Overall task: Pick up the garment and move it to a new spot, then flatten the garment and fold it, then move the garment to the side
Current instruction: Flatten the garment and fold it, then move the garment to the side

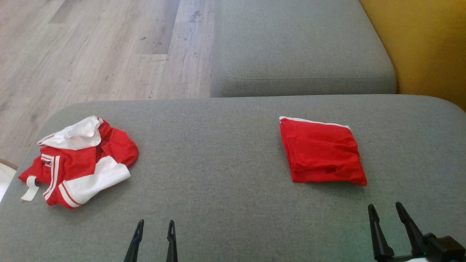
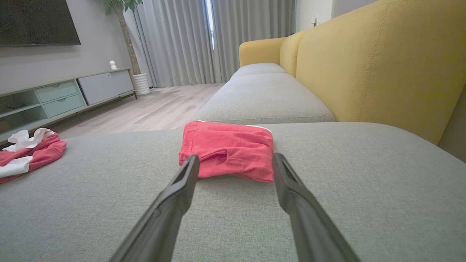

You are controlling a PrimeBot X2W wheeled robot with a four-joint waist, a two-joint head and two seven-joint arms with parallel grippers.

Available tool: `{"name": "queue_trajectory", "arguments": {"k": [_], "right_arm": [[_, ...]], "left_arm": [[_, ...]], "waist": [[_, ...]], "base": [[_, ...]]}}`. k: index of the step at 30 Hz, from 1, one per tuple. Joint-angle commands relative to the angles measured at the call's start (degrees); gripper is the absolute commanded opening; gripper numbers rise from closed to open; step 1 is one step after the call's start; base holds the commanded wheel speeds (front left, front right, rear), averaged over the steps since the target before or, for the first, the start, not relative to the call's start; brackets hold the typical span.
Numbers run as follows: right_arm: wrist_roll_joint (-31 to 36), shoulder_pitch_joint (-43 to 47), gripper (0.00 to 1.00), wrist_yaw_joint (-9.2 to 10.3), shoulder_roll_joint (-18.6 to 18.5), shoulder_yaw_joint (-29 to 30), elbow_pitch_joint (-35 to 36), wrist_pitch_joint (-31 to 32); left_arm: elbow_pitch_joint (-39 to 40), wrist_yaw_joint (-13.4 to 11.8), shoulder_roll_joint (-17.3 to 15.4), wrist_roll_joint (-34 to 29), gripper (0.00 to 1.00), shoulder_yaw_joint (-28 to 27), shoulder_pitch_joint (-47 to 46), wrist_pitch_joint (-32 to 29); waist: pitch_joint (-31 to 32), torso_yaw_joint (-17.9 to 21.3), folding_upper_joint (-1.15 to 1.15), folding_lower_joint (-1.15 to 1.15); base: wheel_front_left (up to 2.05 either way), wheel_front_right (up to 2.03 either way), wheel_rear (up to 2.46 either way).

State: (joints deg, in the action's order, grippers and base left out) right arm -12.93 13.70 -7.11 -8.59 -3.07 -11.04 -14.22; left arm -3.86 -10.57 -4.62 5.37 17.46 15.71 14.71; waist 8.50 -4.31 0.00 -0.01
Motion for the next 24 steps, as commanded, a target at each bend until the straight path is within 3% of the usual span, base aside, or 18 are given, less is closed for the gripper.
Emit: {"name": "queue_trajectory", "arguments": {"k": [1, 24], "right_arm": [[0.51, -1.89, 1.00, -0.37, -0.58, -0.68, 1.98, -0.77], [2.76, -2.16, 1.00, -0.37, 0.34, 0.87, 1.31, -0.77]], "left_arm": [[2.03, 0.11, 0.62, -0.69, 1.00, -2.28, -2.20, 0.29], [3.12, 1.14, 1.18, -2.85, 1.00, -4.09, -2.96, 0.29]], "waist": [[-0.13, 0.09, 0.00, 0.01], [-2.03, 0.07, 0.00, 0.01]], "base": [[0.00, 0.00, 0.00], [0.00, 0.00, 0.00]]}}
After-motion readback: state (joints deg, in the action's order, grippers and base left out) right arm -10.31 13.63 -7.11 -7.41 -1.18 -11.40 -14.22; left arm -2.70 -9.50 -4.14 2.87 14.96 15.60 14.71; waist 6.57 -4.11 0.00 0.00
